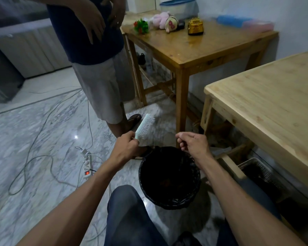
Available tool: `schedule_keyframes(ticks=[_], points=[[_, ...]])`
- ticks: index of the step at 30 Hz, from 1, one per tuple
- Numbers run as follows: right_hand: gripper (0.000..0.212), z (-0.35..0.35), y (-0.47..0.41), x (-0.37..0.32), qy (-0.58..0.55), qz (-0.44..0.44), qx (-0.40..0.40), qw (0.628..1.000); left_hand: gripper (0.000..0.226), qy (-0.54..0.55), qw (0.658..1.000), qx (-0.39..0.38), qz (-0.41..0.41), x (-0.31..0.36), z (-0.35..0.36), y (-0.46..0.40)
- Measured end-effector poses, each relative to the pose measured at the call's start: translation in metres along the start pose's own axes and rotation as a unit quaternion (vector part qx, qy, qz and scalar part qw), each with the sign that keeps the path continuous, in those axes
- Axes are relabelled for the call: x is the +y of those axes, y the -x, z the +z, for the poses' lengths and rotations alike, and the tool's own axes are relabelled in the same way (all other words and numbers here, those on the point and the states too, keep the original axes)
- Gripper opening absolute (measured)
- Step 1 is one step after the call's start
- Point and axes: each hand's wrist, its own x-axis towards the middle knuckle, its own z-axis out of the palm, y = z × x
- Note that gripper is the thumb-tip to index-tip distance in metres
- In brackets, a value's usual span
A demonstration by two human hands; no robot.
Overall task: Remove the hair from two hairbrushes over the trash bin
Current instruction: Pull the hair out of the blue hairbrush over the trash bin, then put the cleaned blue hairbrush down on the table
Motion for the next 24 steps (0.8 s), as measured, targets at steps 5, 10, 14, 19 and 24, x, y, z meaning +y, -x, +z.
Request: schedule_keyframes(ticks=[5, 10, 14, 19, 24], points=[[0.028, -0.007, 0.006, 0.01, 0.145, 0.032, -0.087, 0.985, 0.024, 0.019, 0.998, -0.054, 0.007, 0.001, 0.007, 0.009], [0.046, 0.008, 0.009, 0.004, 0.132, 0.053, -0.112, 0.984, 0.017, 0.046, 0.994, -0.086, 0.041, 0.004, 0.015, 0.014], [0.029, 0.022, 0.006, -0.009, 0.03, 0.042, -0.104, 0.993, 0.016, 0.137, 0.981, -0.133, 0.031, 0.01, 0.014, 0.02], [0.022, 0.027, 0.01, -0.039, -0.019, -0.003, -0.057, 0.998, 0.014, 0.202, 0.967, -0.15, 0.039, 0.031, 0.004, 0.029], [0.018, 0.015, 0.02, -0.081, -0.002, -0.048, -0.019, 0.999, 0.033, 0.186, 0.968, -0.143, 0.091, 0.058, -0.003, 0.033]])
